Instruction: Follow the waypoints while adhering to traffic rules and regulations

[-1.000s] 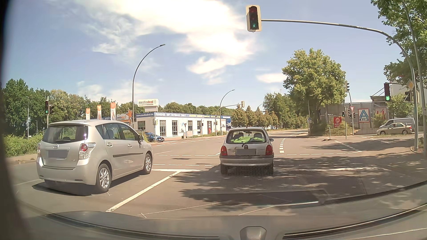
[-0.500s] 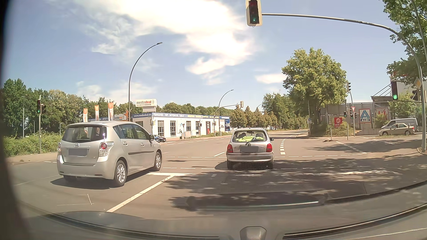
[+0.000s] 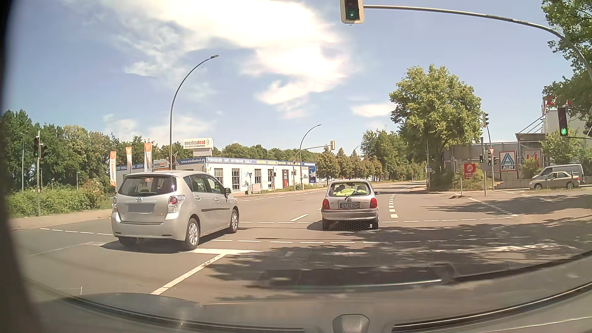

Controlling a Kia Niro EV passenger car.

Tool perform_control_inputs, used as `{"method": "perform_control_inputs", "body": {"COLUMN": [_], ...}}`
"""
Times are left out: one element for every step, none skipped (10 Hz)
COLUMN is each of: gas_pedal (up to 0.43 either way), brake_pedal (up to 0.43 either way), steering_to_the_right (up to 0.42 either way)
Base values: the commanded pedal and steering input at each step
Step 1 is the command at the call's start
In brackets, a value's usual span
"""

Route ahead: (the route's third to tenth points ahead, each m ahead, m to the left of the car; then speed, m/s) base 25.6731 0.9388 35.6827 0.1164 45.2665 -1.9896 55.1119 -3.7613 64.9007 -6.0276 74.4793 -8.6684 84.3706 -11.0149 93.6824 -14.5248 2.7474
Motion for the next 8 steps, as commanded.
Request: {"method": "perform_control_inputs", "body": {"gas_pedal": [0.28,0.287,0.287,0.287,0.287,0.287,0.287,0.287], "brake_pedal": [0.012,0.006,0.006,0.012,0.006,0.006,0.006,0.006], "steering_to_the_right": [0.041,0.043,0.044,0.045,0.045,0.045,0.045,0.045]}}
